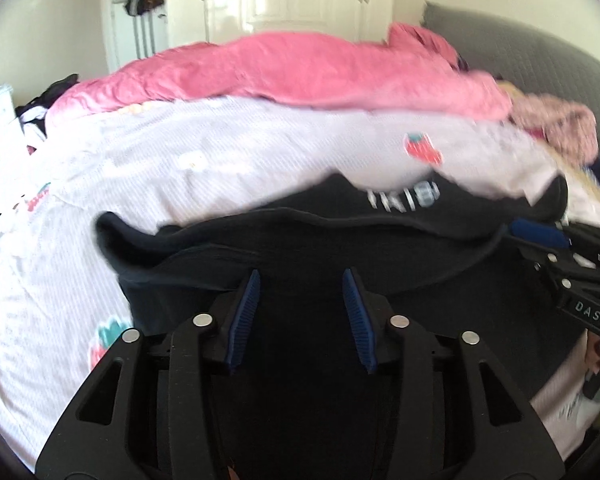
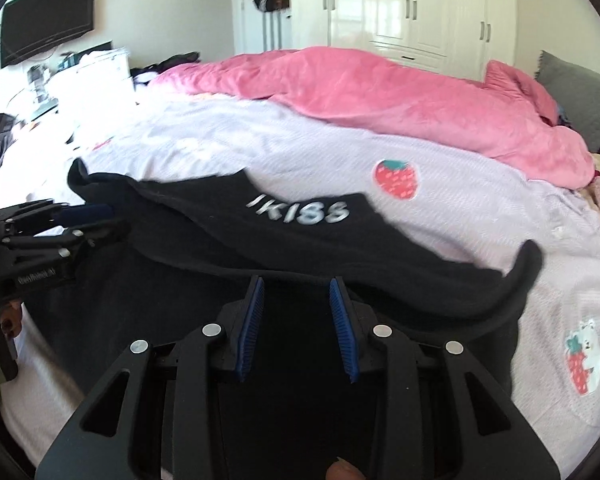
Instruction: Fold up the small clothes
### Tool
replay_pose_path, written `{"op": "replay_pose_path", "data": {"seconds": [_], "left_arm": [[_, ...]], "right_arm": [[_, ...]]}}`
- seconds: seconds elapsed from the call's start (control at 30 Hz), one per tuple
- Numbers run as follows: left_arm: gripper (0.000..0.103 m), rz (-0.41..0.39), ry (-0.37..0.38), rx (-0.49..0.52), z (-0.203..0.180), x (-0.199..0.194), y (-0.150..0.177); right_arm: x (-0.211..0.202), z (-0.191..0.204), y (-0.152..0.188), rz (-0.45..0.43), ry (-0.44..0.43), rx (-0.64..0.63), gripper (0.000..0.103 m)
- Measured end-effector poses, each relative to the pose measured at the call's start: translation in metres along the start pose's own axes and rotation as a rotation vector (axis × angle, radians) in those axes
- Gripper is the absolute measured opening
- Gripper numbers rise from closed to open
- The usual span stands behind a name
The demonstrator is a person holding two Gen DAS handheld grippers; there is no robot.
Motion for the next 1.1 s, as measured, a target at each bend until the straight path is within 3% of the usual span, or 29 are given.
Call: {"op": "replay_pose_path", "data": {"seconds": [0.33,0.43,0.57,0.67,0.9,0.93,1.0,1.03,1.07,1.1], "left_arm": [[0.04,-0.075,-0.074,-0.131,0.053,-0.012,-0.021],[0.041,-0.053,-0.086,-0.194,0.07,-0.012,-0.018],[0.051,-0.009,-0.078,-0.268,0.084,-0.005,-0.01],[0.051,0.028,-0.069,-0.293,0.088,0.001,-0.003],[0.056,0.078,-0.062,-0.32,0.092,0.014,0.005],[0.055,0.078,-0.06,-0.32,0.091,0.015,0.006],[0.038,0.074,-0.056,-0.312,0.09,0.016,0.004],[0.032,0.069,-0.06,-0.306,0.089,0.016,0.004],[0.02,0.067,-0.067,-0.298,0.087,0.016,0.003],[0.012,0.064,-0.071,-0.29,0.087,0.015,0.003]], "right_arm": [[-0.008,-0.052,-0.011,-0.085,0.096,0.157,0.034],[-0.019,-0.072,-0.008,-0.107,0.146,0.198,0.039],[-0.026,-0.097,0.0,-0.094,0.214,0.243,0.047],[-0.022,-0.108,0.004,-0.065,0.203,0.261,0.058],[0.004,-0.11,0.009,0.007,0.194,0.279,0.059],[0.005,-0.11,0.009,0.006,0.196,0.283,0.059],[0.008,-0.113,0.009,-0.001,0.182,0.299,0.055],[0.009,-0.113,0.01,0.002,0.181,0.306,0.041],[0.009,-0.115,0.01,0.008,0.184,0.308,0.026],[0.01,-0.115,0.011,0.012,0.19,0.31,0.019]]}}
Point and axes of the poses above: each gripper's, at about its wrist camera, not at the fingertips, and x roughly the way its jaws point, z to its left, y to its underside, the point moved 1 cm from there along x, roughly the way its jaws point
